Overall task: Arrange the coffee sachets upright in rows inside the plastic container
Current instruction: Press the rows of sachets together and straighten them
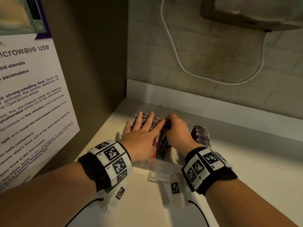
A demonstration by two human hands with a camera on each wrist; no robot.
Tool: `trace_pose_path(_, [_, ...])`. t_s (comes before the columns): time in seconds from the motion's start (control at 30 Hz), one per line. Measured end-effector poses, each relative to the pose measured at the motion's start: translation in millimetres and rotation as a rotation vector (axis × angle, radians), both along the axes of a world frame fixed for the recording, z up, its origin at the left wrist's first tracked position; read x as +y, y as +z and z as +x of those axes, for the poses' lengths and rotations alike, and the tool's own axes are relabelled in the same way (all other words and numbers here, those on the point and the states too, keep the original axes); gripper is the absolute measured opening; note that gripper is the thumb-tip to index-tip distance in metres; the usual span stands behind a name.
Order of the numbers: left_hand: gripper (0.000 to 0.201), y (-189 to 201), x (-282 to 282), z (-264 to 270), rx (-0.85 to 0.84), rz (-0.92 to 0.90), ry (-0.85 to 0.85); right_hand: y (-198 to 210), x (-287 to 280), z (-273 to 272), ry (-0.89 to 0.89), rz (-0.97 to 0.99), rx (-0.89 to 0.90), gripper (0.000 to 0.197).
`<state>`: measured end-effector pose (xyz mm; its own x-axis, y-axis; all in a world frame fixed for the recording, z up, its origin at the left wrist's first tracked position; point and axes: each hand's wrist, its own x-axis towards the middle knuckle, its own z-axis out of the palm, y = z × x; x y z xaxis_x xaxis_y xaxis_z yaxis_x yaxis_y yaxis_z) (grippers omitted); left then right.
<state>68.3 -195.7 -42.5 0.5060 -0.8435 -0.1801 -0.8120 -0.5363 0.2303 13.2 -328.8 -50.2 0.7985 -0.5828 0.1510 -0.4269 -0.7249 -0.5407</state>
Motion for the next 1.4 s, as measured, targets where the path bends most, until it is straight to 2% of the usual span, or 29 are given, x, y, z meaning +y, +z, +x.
trace_pose_path(0.27, [0.080, 3, 2, -4, -0.093, -0.008, 0.004, 0, 1, 1, 0.024, 0.028, 0.052, 0.035])
trace_pose_path(0.43, [0.080, 5, 3, -4, -0.093, -0.011, 0.009, -3, 1, 3, 0.023, -0.003, 0.037, 0.030])
trace_pose_path(0.8, [0.084, 3, 3, -3, -0.077, -0.019, 0.024, 1, -7, -6, -0.117, 0.000, 0.058, 0.035])
trace_pose_path(0.9, [0.084, 8, 0, -12, -0.048, -0.150, 0.034, 0, -9, -6, -0.138, 0.004, 0.055, 0.031])
trace_pose_path(0.97, [0.080, 15, -2, -24, 0.142, -0.356, 0.053, -4, -11, -6, -0.122, -0.012, 0.045, 0.026])
trace_pose_path(1.07, [0.072, 31, -10, -42, 0.740, -0.681, 0.184, -12, -10, -5, -0.097, -0.113, 0.065, 0.015])
trace_pose_path(1.17, [0.069, 36, -24, -49, 1.130, -0.833, 0.332, -10, -8, -8, -0.106, -0.088, 0.010, 0.016])
trace_pose_path(1.27, [0.066, 39, -33, -53, 1.279, -0.911, 0.403, -5, -7, -13, -0.105, -0.066, -0.003, 0.015])
trace_pose_path(1.4, [0.062, 37, -36, -56, 1.306, -0.928, 0.456, -6, -8, -15, -0.074, -0.038, 0.005, 0.020])
